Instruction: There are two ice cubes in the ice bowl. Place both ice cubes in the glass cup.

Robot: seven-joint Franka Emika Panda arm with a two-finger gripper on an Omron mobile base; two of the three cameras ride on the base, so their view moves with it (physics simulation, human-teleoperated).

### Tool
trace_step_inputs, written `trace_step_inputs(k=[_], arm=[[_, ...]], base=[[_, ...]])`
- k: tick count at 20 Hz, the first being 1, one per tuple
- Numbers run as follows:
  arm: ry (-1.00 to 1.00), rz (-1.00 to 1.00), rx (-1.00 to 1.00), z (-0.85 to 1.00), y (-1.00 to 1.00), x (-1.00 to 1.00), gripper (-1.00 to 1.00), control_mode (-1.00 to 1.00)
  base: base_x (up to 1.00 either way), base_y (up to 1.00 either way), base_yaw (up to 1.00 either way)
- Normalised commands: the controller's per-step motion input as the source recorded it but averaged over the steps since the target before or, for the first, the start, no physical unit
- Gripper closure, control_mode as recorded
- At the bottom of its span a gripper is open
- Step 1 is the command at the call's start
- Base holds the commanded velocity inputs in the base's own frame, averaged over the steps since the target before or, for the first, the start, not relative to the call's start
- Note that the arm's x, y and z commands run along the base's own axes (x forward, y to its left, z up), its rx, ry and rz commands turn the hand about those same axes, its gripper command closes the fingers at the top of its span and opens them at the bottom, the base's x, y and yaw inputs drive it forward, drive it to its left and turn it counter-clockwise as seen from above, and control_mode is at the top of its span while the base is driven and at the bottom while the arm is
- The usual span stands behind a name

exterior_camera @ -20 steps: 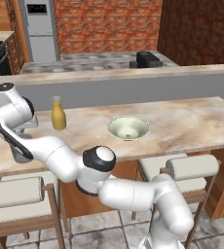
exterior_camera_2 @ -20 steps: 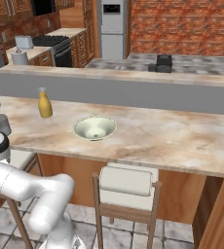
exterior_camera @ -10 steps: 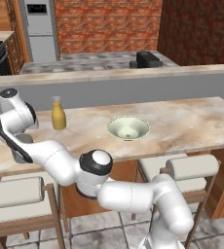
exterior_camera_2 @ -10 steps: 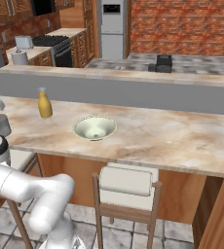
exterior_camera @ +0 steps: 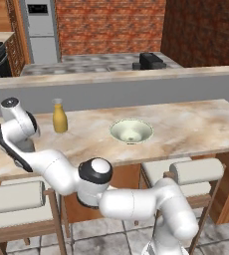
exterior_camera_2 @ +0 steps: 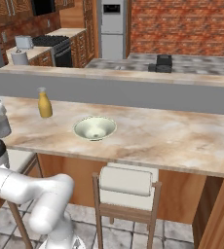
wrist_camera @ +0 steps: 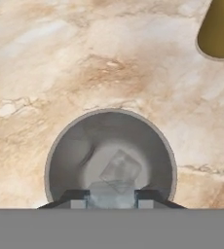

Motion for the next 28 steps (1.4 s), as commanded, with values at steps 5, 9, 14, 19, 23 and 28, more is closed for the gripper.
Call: trace_step_inputs(k=[5,9,14,19,23,28], arm=[[-0.01,0.00,0.00,0.00,0.01,0.33,-1.00,-1.00],[-0.02,0.00,0.00,0.08,0.00,0.19,-1.00,-1.00],[0.00,0.00,0.00,0.21,-0.09,0.03,-1.00,-1.00],[-0.05,-0.01,0.00,0.21,-0.72,-0.28,-1.00,-1.00],[-0.08,-0.04,-0.01,-0.05,-1.00,-0.94,-1.00,-1.00],[-0.07,0.00,-0.09,-0.37,-1.00,-1.00,-1.00,-1.00]], base=[[0.00,0.00,0.00],[0.00,0.00,0.00],[0.00,0.00,0.00],[0.00,0.00,0.00],[0.00,0.00,0.00],[0.00,0.00,0.00]])
